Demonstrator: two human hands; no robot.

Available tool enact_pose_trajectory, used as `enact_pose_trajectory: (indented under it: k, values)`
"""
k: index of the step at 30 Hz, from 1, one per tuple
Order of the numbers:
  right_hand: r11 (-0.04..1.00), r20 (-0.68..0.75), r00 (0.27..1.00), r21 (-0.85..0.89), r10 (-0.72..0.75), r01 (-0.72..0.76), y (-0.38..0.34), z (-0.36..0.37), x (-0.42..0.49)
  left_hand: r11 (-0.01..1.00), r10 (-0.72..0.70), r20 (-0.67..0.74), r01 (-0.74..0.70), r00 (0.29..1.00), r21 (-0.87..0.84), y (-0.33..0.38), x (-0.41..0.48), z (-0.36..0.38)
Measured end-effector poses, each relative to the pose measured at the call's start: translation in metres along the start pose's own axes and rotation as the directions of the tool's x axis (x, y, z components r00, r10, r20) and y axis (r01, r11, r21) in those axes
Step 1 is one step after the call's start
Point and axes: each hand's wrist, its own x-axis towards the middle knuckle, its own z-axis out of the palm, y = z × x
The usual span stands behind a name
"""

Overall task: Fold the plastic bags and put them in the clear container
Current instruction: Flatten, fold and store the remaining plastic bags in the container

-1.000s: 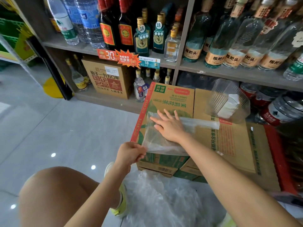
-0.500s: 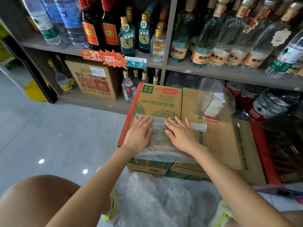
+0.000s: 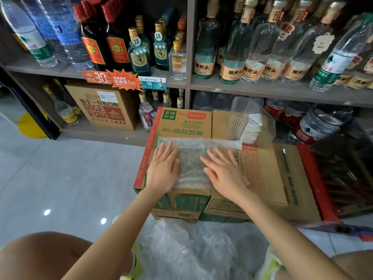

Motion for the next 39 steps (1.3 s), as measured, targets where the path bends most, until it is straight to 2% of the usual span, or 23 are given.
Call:
enact_pose_trajectory:
  k: [2,5,9,10,12,14,15,16,18,20,22,24,27,31,33,35,37,39]
  values:
    - [0.999,0.056,0.998,-0.038,0.009,-0.006,0.009,0.013,-0.013,0.999,-0.034,0.091,0.034,0.995,-0.001,-0.001,-0.012,0.009]
    - [0.996,0.102,0.995,-0.085,0.012,-0.003,0.029,0.027,-0.034,0.994,-0.011,0.125,-0.003,0.992,0.109,-0.008,-0.021,0.015]
    - [0.993,0.142,0.986,-0.092,0.086,-0.073,0.049,0.025,-0.051,0.990,-0.015,0.161,-0.008,0.987,0.139,-0.010,-0.024,0.011]
    - [0.992,0.139,0.986,-0.089,0.097,-0.086,0.048,0.020,-0.052,0.995,-0.019,0.177,0.002,0.984,0.098,-0.007,-0.025,0.009]
    - [0.993,0.095,0.989,-0.050,0.109,-0.104,0.039,0.010,-0.049,0.988,-0.067,0.197,0.093,0.978,-0.126,0.000,-0.024,-0.001]
    - [0.992,0.026,0.991,0.009,0.128,-0.129,0.018,0.003,-0.039,0.898,-0.160,0.162,0.212,0.974,-0.386,0.007,-0.024,-0.016]
    - [0.990,-0.013,0.991,0.038,0.136,-0.135,0.005,0.002,-0.030,0.855,-0.210,0.124,0.243,0.970,-0.459,0.009,-0.022,-0.023]
    - [0.989,-0.048,0.989,0.065,0.138,-0.134,-0.009,0.002,-0.019,0.852,-0.244,0.069,0.248,0.967,-0.461,0.009,-0.018,-0.027]
    - [0.990,-0.089,0.989,0.087,0.121,-0.114,-0.034,0.008,0.006,0.937,-0.221,-0.053,0.196,0.974,-0.290,0.008,-0.006,-0.028]
    - [0.996,-0.065,0.994,0.028,0.085,-0.083,-0.050,0.020,0.028,0.990,-0.140,-0.092,0.137,0.986,-0.044,0.007,0.008,-0.021]
    - [0.998,-0.001,0.999,-0.047,0.040,-0.040,-0.056,0.034,0.041,0.981,-0.095,-0.013,0.096,0.995,0.166,0.002,0.017,-0.008]
    - [0.995,0.051,0.999,-0.100,-0.002,0.007,-0.053,0.044,0.042,0.960,-0.109,0.070,0.087,0.992,0.265,-0.007,0.020,0.007]
    - [0.992,0.072,0.997,-0.126,0.022,-0.013,-0.024,0.046,0.027,0.948,-0.136,0.110,0.097,0.985,0.305,-0.015,0.019,0.016]
    - [0.943,0.047,0.959,-0.200,0.279,-0.264,0.037,0.032,0.000,0.948,-0.126,0.113,0.087,0.986,0.306,-0.017,0.021,0.017]
    - [0.915,0.028,0.938,-0.232,0.345,-0.329,0.048,0.023,-0.004,0.948,-0.127,0.118,0.086,0.985,0.306,-0.016,0.021,0.016]
    - [0.932,-0.026,0.956,-0.215,0.294,-0.292,0.033,0.015,0.003,0.948,-0.130,0.121,0.088,0.984,0.307,-0.016,0.020,0.015]
    - [0.972,-0.062,0.985,-0.160,0.163,-0.171,0.004,0.012,0.020,0.948,-0.130,0.117,0.089,0.985,0.307,-0.017,0.021,0.017]
    - [0.992,-0.035,0.999,-0.119,0.037,-0.041,-0.022,0.015,0.043,0.949,-0.122,0.109,0.084,0.986,0.305,-0.017,0.021,0.018]
